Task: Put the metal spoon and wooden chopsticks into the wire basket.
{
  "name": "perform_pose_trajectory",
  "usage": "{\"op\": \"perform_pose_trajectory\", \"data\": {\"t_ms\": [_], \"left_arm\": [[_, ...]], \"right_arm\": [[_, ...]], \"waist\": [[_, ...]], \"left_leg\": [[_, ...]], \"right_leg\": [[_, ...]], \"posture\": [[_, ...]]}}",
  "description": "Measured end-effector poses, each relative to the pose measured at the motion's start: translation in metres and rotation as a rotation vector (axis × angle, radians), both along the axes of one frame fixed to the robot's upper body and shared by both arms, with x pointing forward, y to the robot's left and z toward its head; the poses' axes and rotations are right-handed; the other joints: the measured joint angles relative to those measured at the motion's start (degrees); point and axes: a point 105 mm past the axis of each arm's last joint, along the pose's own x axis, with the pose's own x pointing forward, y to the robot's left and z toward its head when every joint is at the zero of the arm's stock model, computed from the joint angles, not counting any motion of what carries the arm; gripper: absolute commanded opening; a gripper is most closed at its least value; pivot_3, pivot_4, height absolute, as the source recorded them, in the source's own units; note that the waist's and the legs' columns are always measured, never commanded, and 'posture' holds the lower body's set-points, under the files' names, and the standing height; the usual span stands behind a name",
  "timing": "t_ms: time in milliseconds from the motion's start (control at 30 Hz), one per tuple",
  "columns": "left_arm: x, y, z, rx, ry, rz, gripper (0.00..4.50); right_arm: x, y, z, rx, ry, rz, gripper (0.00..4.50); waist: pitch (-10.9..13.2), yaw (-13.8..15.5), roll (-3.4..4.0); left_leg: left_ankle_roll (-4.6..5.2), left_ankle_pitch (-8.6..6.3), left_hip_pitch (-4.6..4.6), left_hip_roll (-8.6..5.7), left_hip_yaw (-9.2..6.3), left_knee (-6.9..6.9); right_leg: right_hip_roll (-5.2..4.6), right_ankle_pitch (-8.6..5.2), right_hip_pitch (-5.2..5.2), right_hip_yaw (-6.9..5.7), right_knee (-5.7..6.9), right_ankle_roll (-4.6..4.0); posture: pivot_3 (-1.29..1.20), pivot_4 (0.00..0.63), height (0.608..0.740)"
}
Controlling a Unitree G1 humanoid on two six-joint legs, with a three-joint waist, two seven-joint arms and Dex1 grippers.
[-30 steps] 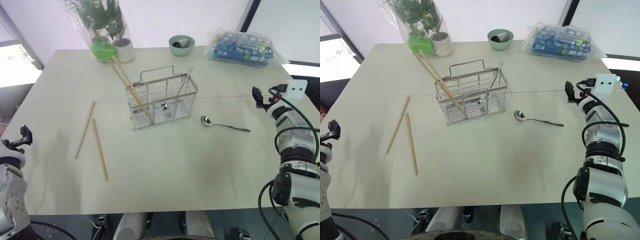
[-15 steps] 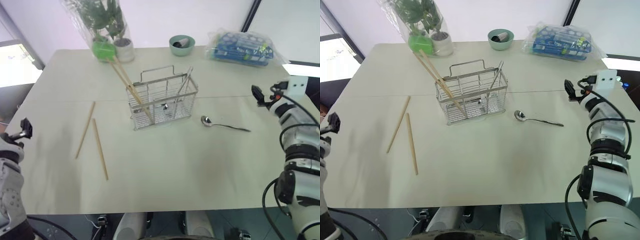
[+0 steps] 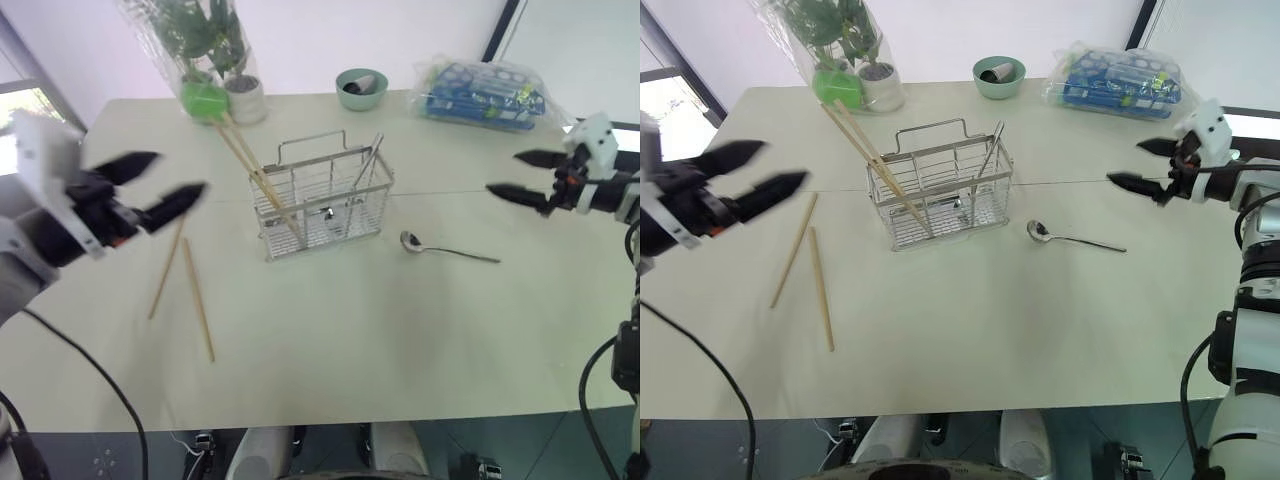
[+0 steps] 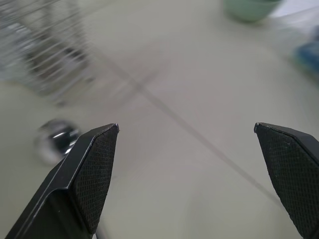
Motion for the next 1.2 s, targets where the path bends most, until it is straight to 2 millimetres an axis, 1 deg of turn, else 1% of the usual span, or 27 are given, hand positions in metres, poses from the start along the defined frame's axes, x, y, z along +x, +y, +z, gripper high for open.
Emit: {"op": "perform_pose_trajectory", "data": {"t_ms": [33,67,167,300,433,567,667,767,1000,1033,1200], "left_arm": [[-0.004,-0.012,-0.002,0.014,0.018,-0.077,4.46],[-0.006,-0.019,-0.005,0.022,0.033,-0.123,4.46],[-0.005,-0.033,-0.011,0.053,0.078,-0.22,4.46],[-0.003,-0.041,-0.015,0.078,0.11,-0.287,4.46],[0.0,-0.047,-0.011,0.095,0.088,-0.326,4.46],[0.002,-0.049,-0.011,0.092,0.089,-0.329,4.46],[0.002,-0.05,-0.012,0.089,0.089,-0.33,4.46],[0.001,-0.05,-0.012,0.091,0.086,-0.325,4.5],[0.005,-0.048,-0.007,0.082,0.058,-0.277,4.5],[0.005,-0.048,-0.007,0.081,0.059,-0.275,4.5],[0.006,-0.048,-0.005,0.076,0.054,-0.275,4.5]], "right_arm": [[-0.003,0.004,-0.006,-0.022,0.042,0.044,4.5],[-0.006,0.008,-0.01,-0.04,0.071,0.078,4.5],[-0.012,0.017,-0.026,-0.098,0.17,0.167,4.5],[-0.01,0.029,-0.043,-0.141,0.25,0.212,4.5],[-0.001,0.04,-0.057,-0.205,0.297,0.224,4.5],[0.003,0.043,-0.067,-0.251,0.336,0.217,4.5],[0.002,0.045,-0.08,-0.274,0.379,0.216,4.5],[0.003,0.045,-0.081,-0.282,0.382,0.217,3.63],[0.001,0.049,-0.085,-0.265,0.403,0.236,0.11],[0.0,0.049,-0.085,-0.261,0.407,0.242,0.05],[0.0,0.048,-0.085,-0.255,0.382,0.249,0.05]], "waist": [[0.0,0.0,0.02],[0.0,-0.02,0.02],[0.0,-0.01,0.02],[0.02,0.03,0.0],[0.02,0.09,0.0],[0.02,0.19,-0.01],[0.03,0.2,-0.02],[0.02,0.13,-0.03],[0.02,0.12,-0.03],[0.02,0.15,-0.03],[0.01,0.1,-0.06]], "left_leg": [[0.0,0.0,0.01,0.0,0.02,0.0],[-0.02,0.02,0.01,0.03,0.02,0.0],[-0.04,0.03,0.01,0.04,0.02,0.0],[-0.04,0.03,0.01,0.03,0.05,-0.01],[-0.04,0.03,0.01,0.02,0.05,-0.02],[-0.05,0.04,0.01,0.02,0.03,-0.03],[-0.06,0.05,0.01,0.01,0.03,-0.01],[-0.07,0.05,0.02,0.02,0.03,0.0],[-0.07,0.05,0.06,0.02,0.02,-0.01],[-0.07,0.05,0.05,0.02,0.02,-0.01],[-0.08,0.05,0.15,0.01,0.02,0.0]], "right_leg": [[0.0,0.0,0.0,0.01,0.02,0.0],[0.02,0.0,-0.01,0.01,0.02,0.0],[0.03,0.0,-0.02,0.02,0.03,0.0],[0.02,0.0,-0.03,0.05,0.02,0.0],[0.02,0.01,-0.03,0.05,0.02,0.01],[0.03,0.04,-0.04,0.05,0.02,0.06],[0.04,0.06,-0.03,0.05,0.02,0.09],[0.05,0.08,-0.02,0.05,0.03,0.13],[0.06,0.09,-0.01,0.05,0.05,0.14],[0.06,0.09,-0.01,0.05,0.05,0.14],[0.07,0.09,0.08,0.06,0.05,0.14]], "posture": [[0.0,0.15,0.684],[0.0,0.15,0.684],[0.0,0.15,0.684],[0.0,0.15,0.684],[0.0,0.15,0.684],[0.0,0.15,0.684],[0.0,0.15,0.684],[0.0,0.15,0.684],[0.0,0.15,0.684],[0.0,0.15,0.684],[0.0,0.15,0.684]]}}
